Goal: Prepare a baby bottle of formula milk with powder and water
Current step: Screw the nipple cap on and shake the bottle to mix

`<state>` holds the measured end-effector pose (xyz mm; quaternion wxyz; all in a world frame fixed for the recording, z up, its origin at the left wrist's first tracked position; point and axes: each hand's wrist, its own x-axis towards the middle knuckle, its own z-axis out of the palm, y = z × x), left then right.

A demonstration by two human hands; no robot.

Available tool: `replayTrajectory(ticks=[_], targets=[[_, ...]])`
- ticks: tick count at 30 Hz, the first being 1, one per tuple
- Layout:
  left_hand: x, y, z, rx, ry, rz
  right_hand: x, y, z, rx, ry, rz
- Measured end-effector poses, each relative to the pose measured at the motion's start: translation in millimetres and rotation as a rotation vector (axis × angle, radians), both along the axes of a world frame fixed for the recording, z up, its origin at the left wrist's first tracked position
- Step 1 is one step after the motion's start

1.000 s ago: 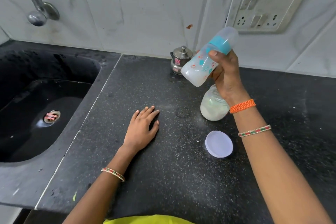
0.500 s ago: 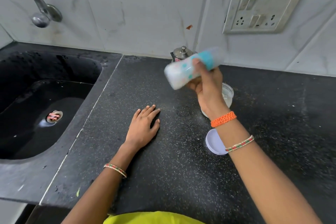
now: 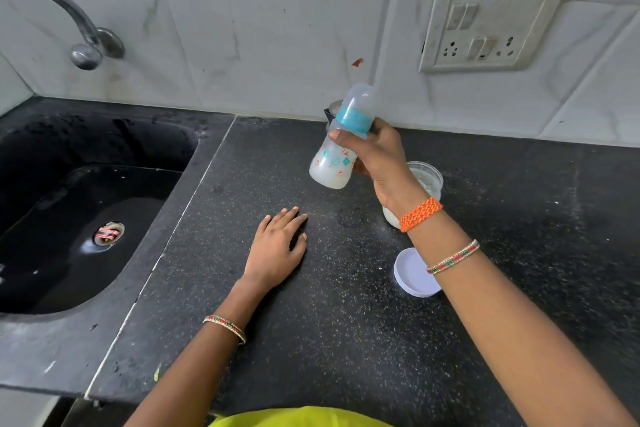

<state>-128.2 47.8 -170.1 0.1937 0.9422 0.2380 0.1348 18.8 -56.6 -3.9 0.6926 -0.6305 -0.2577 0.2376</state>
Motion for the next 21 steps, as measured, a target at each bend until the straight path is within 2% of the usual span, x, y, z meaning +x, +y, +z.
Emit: replayTrajectory(ticks=[3, 7, 9, 14, 21], targets=[[0, 0, -1, 0.004, -0.006, 0.001, 4, -2, -2, -0.071, -0.13, -0.005], [1, 1, -1, 0.008, -0.002, 0.001, 10, 1, -11, -0.323, -0.355, 0.055], [1, 0, 1, 0.003, 0.0, -0.003, 12, 3, -17, -0.426, -0.408, 0.101], [1, -1, 2, 0.009, 0.008, 0.001, 13, 12, -35, -0.54, -0.415, 0.144], [0, 0, 2, 0.004, 0.005, 0.002, 10, 20, -56, -0.572, -0.375, 0.089]])
